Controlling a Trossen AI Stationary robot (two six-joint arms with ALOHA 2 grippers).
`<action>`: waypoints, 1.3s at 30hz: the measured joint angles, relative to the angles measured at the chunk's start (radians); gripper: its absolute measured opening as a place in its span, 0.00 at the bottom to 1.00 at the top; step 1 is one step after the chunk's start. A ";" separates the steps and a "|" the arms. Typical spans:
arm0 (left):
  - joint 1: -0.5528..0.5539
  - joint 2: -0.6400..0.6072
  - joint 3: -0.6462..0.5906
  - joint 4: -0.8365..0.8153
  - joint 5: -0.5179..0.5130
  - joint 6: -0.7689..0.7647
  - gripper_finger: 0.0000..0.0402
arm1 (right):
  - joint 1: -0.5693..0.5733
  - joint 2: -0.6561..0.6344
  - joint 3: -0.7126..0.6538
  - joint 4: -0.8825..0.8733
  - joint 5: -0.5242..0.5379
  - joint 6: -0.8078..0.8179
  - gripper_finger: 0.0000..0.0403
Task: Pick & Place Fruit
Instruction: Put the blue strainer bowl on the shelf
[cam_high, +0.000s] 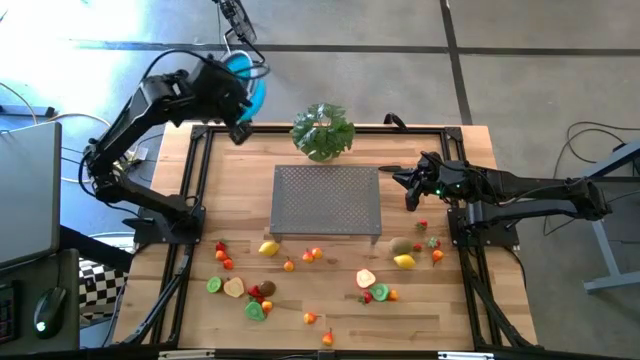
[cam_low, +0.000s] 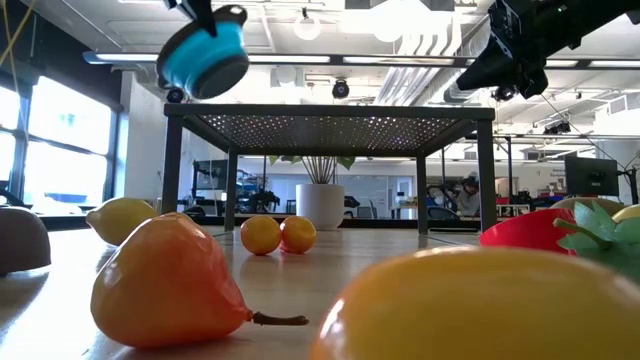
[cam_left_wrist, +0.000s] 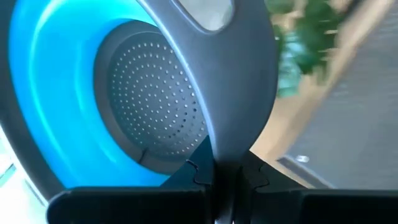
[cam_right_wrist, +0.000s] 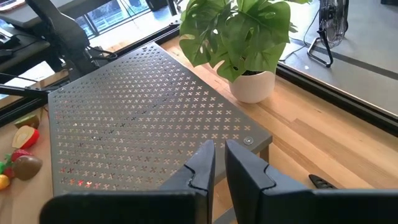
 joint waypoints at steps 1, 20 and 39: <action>-0.024 0.000 0.000 0.004 -0.007 0.000 0.02 | 0.000 0.000 0.000 0.000 0.000 -0.002 0.08; -0.392 0.107 0.001 0.014 -0.165 -0.081 0.02 | 0.000 0.000 0.000 0.038 0.000 -0.014 0.08; -0.632 0.250 0.047 -0.003 -0.241 -0.217 0.02 | 0.000 0.000 0.000 0.032 -0.035 -0.038 0.08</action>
